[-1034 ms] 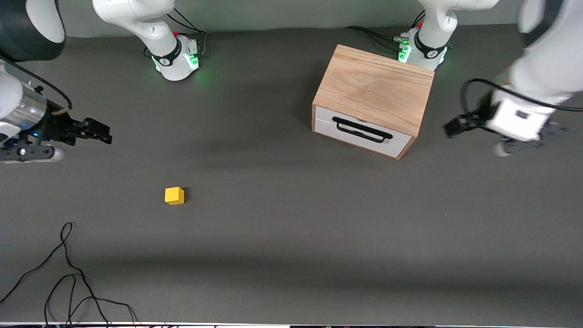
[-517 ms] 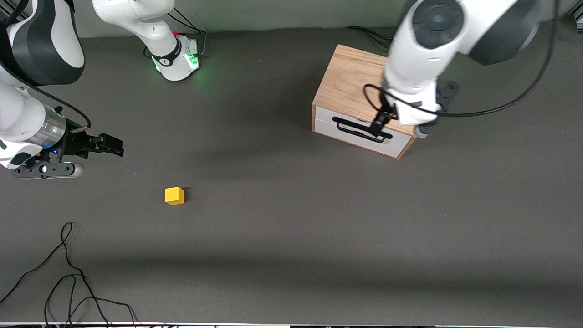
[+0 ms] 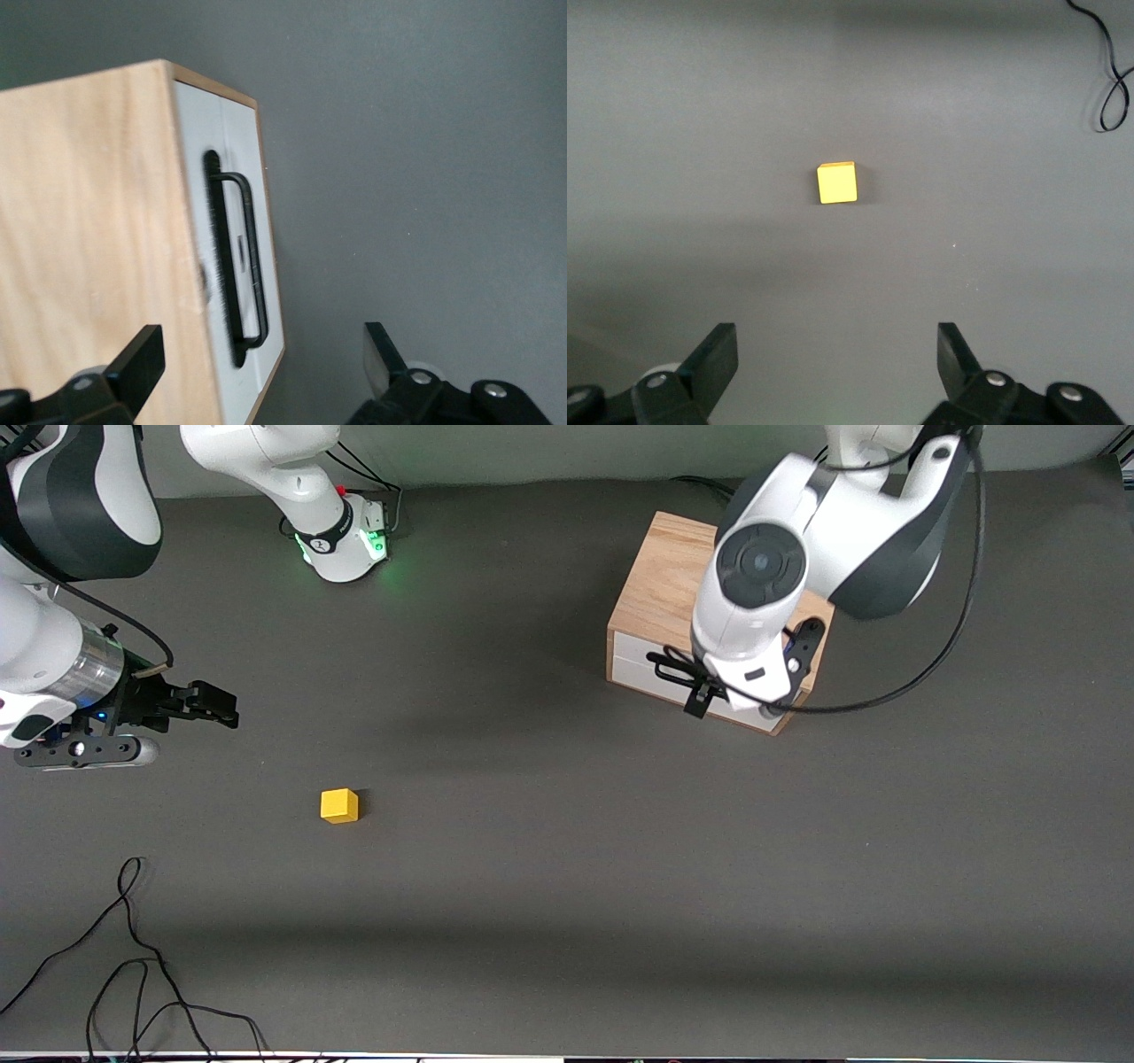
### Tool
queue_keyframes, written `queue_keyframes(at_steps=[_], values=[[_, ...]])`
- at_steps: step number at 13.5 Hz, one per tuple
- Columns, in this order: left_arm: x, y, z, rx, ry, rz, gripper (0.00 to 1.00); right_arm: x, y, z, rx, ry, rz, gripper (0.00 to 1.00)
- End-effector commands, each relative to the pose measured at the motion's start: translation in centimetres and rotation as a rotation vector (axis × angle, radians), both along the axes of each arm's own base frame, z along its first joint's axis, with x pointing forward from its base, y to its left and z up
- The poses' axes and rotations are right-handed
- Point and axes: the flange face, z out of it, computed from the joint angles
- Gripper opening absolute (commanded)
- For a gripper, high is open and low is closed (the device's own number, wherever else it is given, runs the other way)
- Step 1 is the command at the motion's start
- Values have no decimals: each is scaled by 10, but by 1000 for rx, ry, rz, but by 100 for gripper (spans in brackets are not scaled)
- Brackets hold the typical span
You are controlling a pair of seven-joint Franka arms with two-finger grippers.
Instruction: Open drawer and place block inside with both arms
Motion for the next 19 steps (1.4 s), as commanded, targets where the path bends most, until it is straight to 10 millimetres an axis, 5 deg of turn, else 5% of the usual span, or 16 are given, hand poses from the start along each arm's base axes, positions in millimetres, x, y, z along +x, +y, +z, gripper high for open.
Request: queue_keyframes(at_steps=[1, 5, 8, 19], values=[[-2, 1, -64, 18, 27, 58, 100, 0, 7, 4, 2, -11, -2, 100], [-18, 9, -124, 50, 54, 56, 100, 3, 6, 5, 3, -25, 0, 100], [-21, 6, -146, 58, 65, 48, 100, 3, 5, 6, 3, -28, 1, 100], [-2, -11, -158, 37, 39, 48, 100, 5, 5, 4, 84, -23, -24, 100]])
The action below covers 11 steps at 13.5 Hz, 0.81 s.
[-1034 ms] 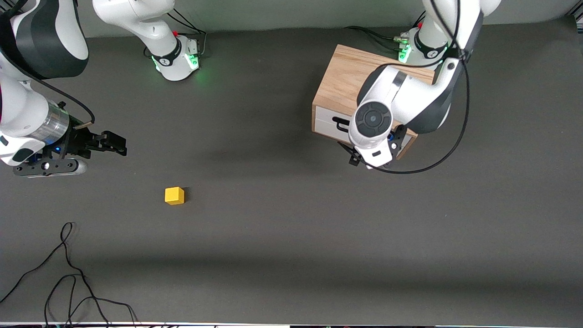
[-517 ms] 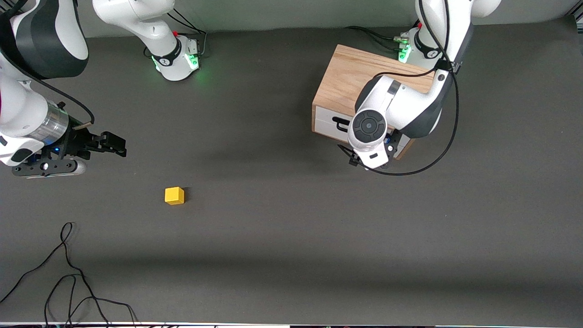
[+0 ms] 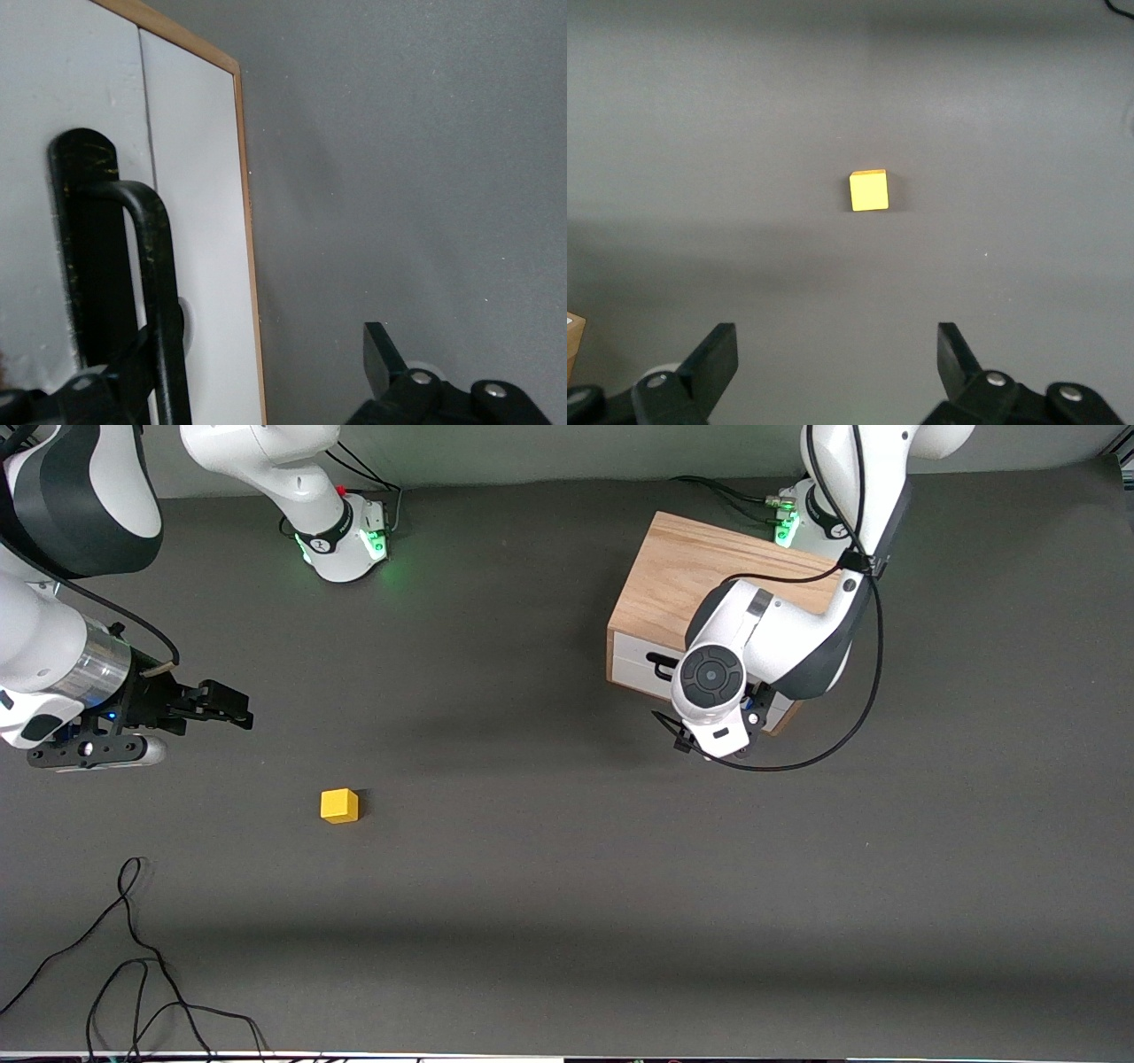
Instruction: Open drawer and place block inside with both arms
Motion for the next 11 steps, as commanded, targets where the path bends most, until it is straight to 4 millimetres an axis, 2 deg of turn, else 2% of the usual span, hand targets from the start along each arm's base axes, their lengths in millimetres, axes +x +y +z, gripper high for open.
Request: queue_keyframes(at_steps=[1, 4, 8, 11], values=[[16, -14, 3, -13, -27, 17, 100, 4, -1, -1, 13, -7, -11, 100], [34, -20, -2, -22, -41, 25, 100, 7, 0, -11, 9, 0, -12, 100], [61, -35, -8, -56, -101, 24, 100, 8, 0, -10, 9, -1, -12, 100], [72, -40, -13, -88, -182, 16, 100, 8, -1, -10, 10, -3, -14, 100]])
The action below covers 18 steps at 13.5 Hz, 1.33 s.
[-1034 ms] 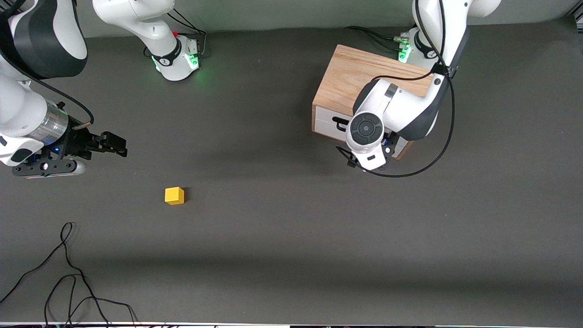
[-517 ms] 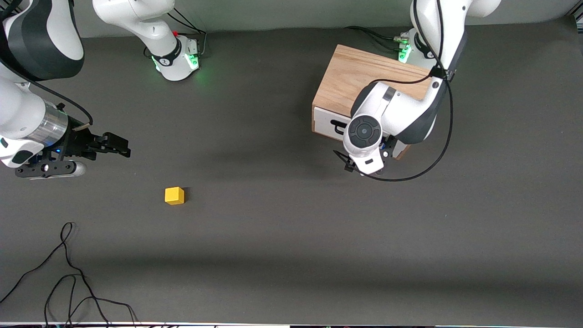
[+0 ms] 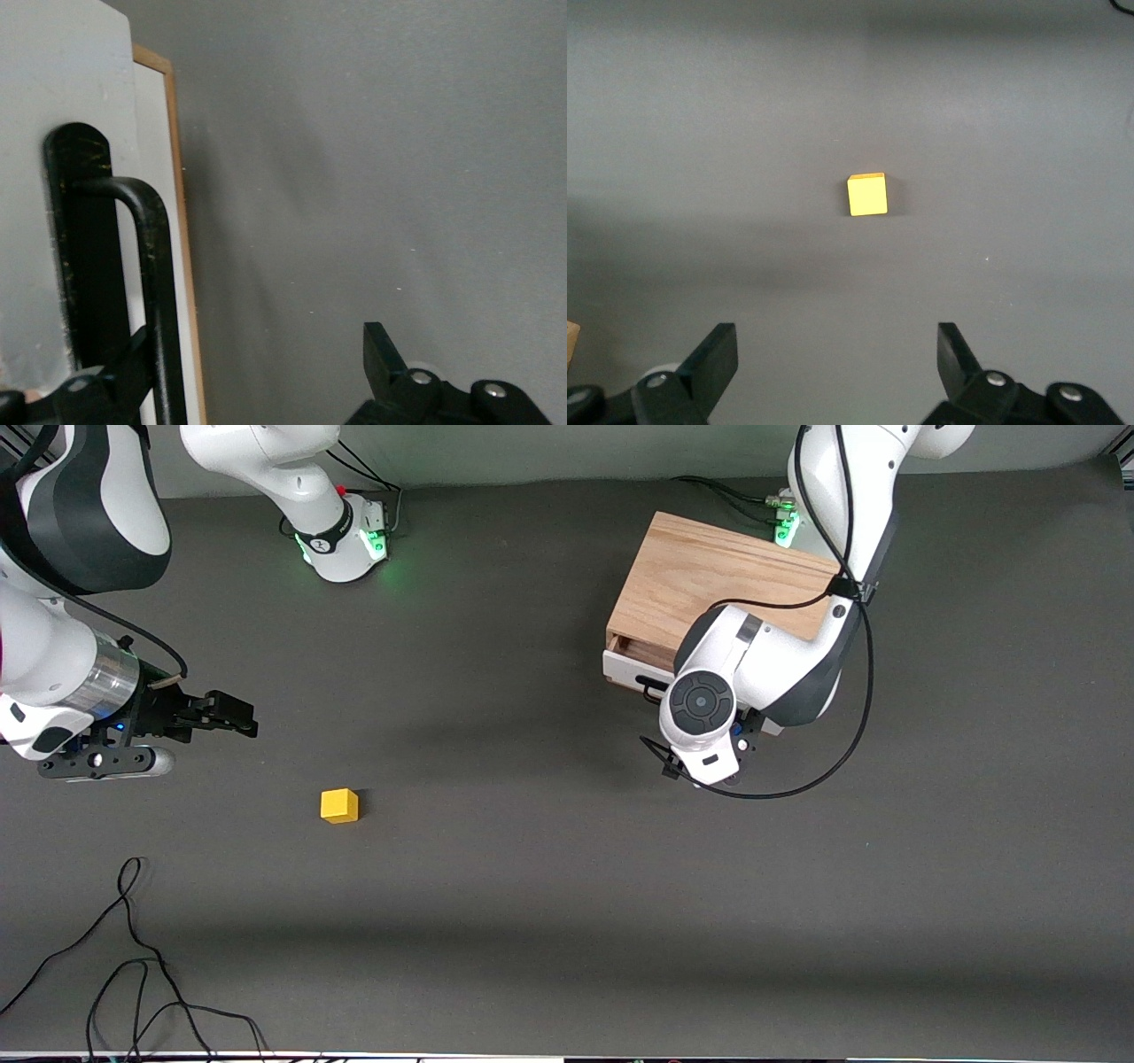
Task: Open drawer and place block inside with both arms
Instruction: 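Pull the drawer open with the left gripper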
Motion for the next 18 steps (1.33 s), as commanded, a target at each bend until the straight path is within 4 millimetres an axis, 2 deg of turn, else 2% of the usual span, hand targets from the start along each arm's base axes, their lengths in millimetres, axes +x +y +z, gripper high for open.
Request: queue_keyframes(at_steps=[1, 6, 11, 14, 18], values=[[34, -23, -12, -71, -151, 7, 100, 2, -2, 2, 14, -7, -11, 100], [61, -36, -6, -107, -221, 8, 100, 2, -1, 3, 12, -10, -10, 100], [73, -42, 7, -146, -289, 7, 100, 3, -1, 3, 14, -10, -11, 100], [81, -38, 12, -159, -328, 18, 100, 4, 0, 0, 11, -6, -10, 100], [89, -40, 30, -177, -360, 21, 100, 4, 0, 0, 11, -6, -10, 100]])
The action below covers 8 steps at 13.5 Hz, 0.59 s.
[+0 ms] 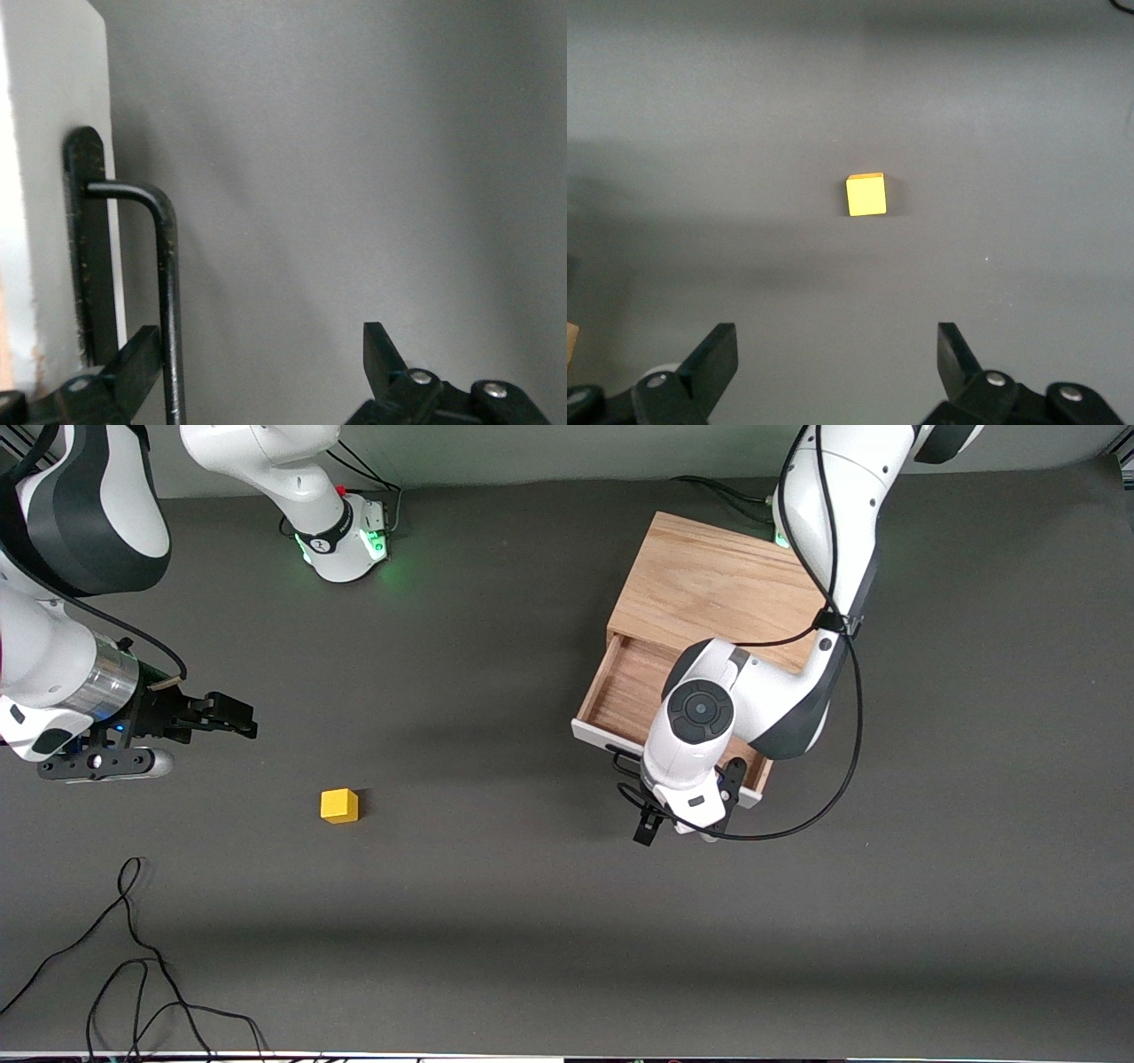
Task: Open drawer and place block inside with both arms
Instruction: 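Pull the drawer open with the left gripper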
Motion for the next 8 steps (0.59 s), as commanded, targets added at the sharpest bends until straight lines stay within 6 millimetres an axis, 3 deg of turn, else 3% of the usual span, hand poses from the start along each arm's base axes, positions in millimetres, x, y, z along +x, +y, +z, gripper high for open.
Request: queue_keyframes(at_steps=[1, 2, 4, 6, 8], values=[[15, -7, 15, -20, -51, 14, 100, 3, 1, 2, 11, -8, -8, 100], [15, -5, 20, -16, -51, 12, 100, 4, 1, 1, 12, -8, -8, 100], [22, 8, 54, -1, -85, 16, 100, 6, 1, 1, 13, -18, -9, 100], [26, 36, 119, 41, -89, -20, 100, 7, 1, 0, 13, -23, -9, 100], [24, 79, 168, 61, -45, -137, 100, 9, 3, 3, 12, -32, -8, 100]])
